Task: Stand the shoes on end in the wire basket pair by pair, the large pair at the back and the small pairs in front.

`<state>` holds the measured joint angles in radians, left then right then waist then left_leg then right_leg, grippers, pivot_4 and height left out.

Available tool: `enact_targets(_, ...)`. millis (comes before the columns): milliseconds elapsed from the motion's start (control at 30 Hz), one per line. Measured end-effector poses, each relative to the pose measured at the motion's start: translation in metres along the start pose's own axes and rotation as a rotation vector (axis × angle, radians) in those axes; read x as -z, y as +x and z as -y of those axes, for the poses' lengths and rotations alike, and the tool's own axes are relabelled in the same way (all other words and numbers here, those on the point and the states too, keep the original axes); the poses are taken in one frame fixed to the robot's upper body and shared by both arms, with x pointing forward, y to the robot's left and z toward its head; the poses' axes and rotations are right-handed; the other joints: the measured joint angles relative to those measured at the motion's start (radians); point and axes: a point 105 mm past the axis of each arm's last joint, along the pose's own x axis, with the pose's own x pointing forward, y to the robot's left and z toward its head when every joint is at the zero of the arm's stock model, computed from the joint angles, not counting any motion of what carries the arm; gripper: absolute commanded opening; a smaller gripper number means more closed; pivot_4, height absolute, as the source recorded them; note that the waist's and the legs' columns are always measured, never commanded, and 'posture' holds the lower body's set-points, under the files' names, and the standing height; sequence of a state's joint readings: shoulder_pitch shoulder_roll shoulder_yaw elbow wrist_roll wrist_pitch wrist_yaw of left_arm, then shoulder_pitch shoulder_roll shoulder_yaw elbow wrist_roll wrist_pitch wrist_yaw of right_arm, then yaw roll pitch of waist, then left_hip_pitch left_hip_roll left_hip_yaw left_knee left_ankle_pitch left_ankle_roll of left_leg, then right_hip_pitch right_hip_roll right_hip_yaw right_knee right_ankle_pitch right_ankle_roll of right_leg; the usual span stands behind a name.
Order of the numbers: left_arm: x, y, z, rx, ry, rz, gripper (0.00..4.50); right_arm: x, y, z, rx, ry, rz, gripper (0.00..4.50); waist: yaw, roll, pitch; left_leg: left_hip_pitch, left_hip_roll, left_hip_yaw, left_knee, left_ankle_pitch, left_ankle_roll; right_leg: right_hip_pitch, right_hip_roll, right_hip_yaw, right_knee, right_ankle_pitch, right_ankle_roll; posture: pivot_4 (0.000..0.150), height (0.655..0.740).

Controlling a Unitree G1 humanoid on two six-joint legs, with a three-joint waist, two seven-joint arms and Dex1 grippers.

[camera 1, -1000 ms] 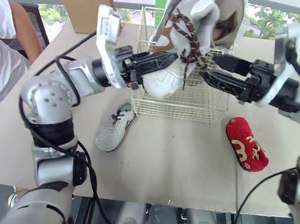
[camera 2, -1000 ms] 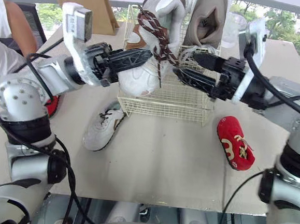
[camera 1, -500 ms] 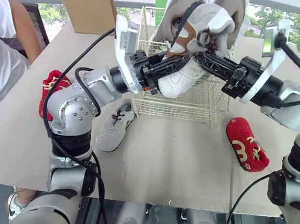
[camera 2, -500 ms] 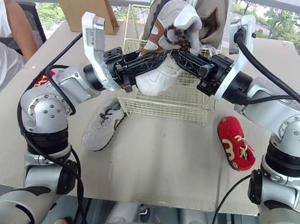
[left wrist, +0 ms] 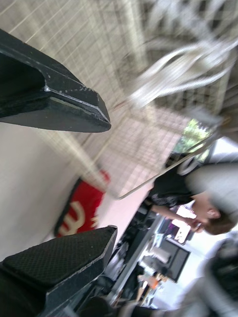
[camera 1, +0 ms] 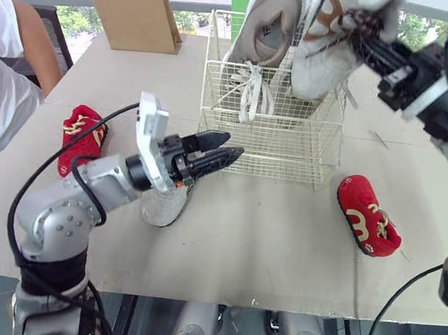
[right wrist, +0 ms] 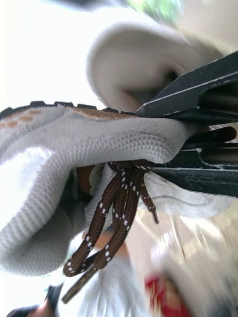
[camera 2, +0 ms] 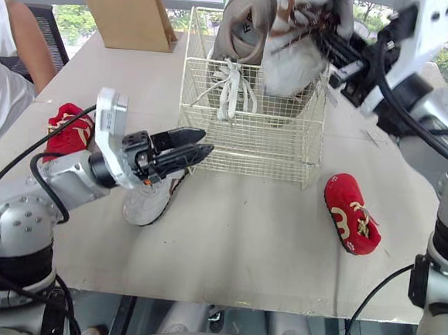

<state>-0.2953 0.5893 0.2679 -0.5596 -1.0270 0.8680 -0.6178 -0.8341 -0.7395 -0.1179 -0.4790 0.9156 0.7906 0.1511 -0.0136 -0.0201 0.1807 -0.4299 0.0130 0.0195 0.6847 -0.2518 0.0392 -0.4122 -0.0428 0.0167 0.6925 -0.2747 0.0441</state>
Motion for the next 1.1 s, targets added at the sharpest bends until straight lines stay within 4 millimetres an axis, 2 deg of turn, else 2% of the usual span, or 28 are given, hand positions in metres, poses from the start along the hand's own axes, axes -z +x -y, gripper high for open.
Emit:
enact_targets(33,0.001,-0.001,0.002,0.0,0.016,0.002,3.26,0.001,0.001,-0.001,-0.002,-0.024,0.002,0.0,0.0,0.0,0.0,0.0,0.0,0.0,0.0,0.0,0.0,0.0,0.0,0.0,0.0,0.0,0.0,0.15,0.74)
enact_targets(133,0.003,-0.006,0.006,-0.018,0.082,0.018,3.26,0.018,0.008,-0.003,-0.004,-0.063,-0.031,0.0,0.002,0.0,0.0,0.0,0.0,0.0,0.0,0.0,0.0,0.0,-0.001,0.0,0.0,0.0,0.0,0.15,0.74)
enact_targets(300,-0.001,-0.013,0.011,-0.033,0.138,0.065,3.26,0.058,0.005,-0.003,-0.008,-0.126,-0.128,0.0,0.004,0.0,0.0,-0.001,-0.001,0.0,0.0,0.0,0.0,0.0,-0.003,0.0,-0.002,0.0,0.0,0.15,0.74)
enact_targets(467,-0.002,-0.021,0.011,-0.047,0.155,0.085,3.26,0.087,0.002,0.002,0.028,-0.145,-0.206,0.0,0.002,-0.001,-0.001,0.0,0.0,0.0,-0.001,0.0,0.0,0.001,-0.003,-0.001,-0.001,0.0,0.0,0.15,0.74)
enact_targets(567,-0.001,-0.024,0.011,-0.047,0.161,0.084,3.26,0.122,-0.01,0.004,0.04,-0.072,-0.318,0.0,0.005,-0.001,-0.001,0.0,-0.001,0.0,0.0,0.0,0.0,0.001,-0.003,-0.001,-0.001,0.0,0.0,0.15,0.74)
enact_targets(667,-0.002,-0.025,0.011,-0.042,0.176,0.085,3.32,0.122,-0.014,0.005,0.033,-0.002,-0.314,1.06,0.003,-0.002,-0.002,0.001,-0.001,-0.001,0.0,0.0,0.0,0.002,-0.003,-0.001,-0.001,0.0,0.0,0.15,0.74)
enact_targets(867,0.0,-0.027,0.008,-0.046,0.169,0.078,3.32,0.12,-0.026,-0.003,-0.059,0.097,-0.312,3.95,0.01,-0.002,-0.002,0.002,-0.001,-0.002,0.0,-0.001,0.001,0.005,-0.003,-0.003,-0.002,0.0,0.0,0.15,0.74)
enact_targets(1000,0.003,-0.036,-0.004,-0.091,0.122,0.061,3.32,0.119,-0.041,0.001,-0.095,0.07,-0.317,3.95,0.012,-0.003,-0.002,0.003,-0.002,-0.002,0.0,-0.001,0.001,0.005,-0.003,-0.003,-0.002,0.0,0.0,0.15,0.74)
enact_targets(1100,0.005,-0.055,-0.025,-0.168,0.057,-0.014,3.32,0.106,-0.054,0.002,-0.155,0.049,-0.277,3.95,0.006,-0.002,-0.002,0.003,-0.001,-0.003,-0.001,-0.001,0.001,0.004,-0.002,-0.003,-0.002,0.0,0.0,0.15,0.74)
